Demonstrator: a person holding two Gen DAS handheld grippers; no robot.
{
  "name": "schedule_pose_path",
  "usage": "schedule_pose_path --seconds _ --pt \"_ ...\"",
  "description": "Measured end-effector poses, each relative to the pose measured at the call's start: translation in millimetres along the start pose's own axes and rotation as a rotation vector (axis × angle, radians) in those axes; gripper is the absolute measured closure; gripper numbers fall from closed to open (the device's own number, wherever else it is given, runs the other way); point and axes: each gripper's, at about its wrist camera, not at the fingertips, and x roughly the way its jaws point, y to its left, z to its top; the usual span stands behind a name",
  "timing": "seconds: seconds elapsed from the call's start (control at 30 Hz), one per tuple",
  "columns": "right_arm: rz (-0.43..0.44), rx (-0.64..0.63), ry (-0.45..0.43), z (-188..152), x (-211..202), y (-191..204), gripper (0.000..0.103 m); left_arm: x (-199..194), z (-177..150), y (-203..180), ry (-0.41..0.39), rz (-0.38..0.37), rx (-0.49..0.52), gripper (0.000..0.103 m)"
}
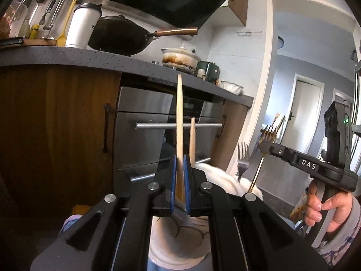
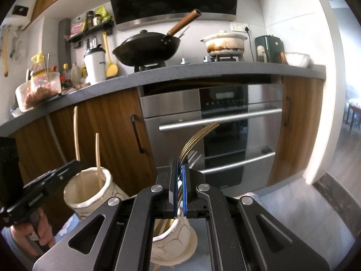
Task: Organize utensils
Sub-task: 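Lift the chopstick into the taller cup while the right tool places the gold fork in the shorter cup, then move both tools back to the cloth and grasp another wooden chopstick with the left tool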
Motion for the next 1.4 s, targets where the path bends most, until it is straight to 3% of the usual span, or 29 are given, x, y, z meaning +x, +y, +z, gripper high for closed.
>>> schedule_pose_path --seconds 0.27,0.4,0.5,0.6,0.67,0.73,0.77,0.8,0.87,0.97,1.4 --pt "-0.031 -0.001 0.015 -2 2 -2 0.099 -4 4 -1 0.024 0.026 0.012 0.095" --pt "-0.032 -0.001 0.025 -3 1 -3 0.089 -8 7 -5 0.036 0.044 0.031 0.087" --pt "-0.029 0.015 0.024 -4 -4 -5 0.065 -16 11 -8 0.028 0.06 0.05 0.074" --pt "-0.026 0.023 0.022 -6 -12 -8 0.053 -23 15 -12 0.031 0.081 0.067 0.064" --pt "-0.026 0.03 0.021 -8 -17 -10 0.038 -29 17 -14 0.03 0.095 0.074 0.053" --pt "-0.027 0.038 0.01 -10 -24 -12 0.011 -34 19 -16 0.029 0.107 0.074 0.043" --pt "-0.024 0.044 0.001 -12 -30 -13 0.009 -38 19 -17 0.028 0.118 0.075 0.039" --pt "-0.024 0.047 -0.001 -14 -32 -13 0.008 -41 19 -19 0.025 0.128 0.076 0.036" --pt "-0.035 0.06 -0.001 -18 -40 -16 0.006 -48 18 -21 0.021 0.16 0.076 0.017" --pt "-0.046 0.065 -0.002 -23 -49 -18 0.005 -59 18 -24 0.0 0.197 0.067 0.006" --pt "-0.095 0.072 0.048 -60 -84 -38 0.005 -84 -8 -35 0.071 0.24 0.064 0.006"
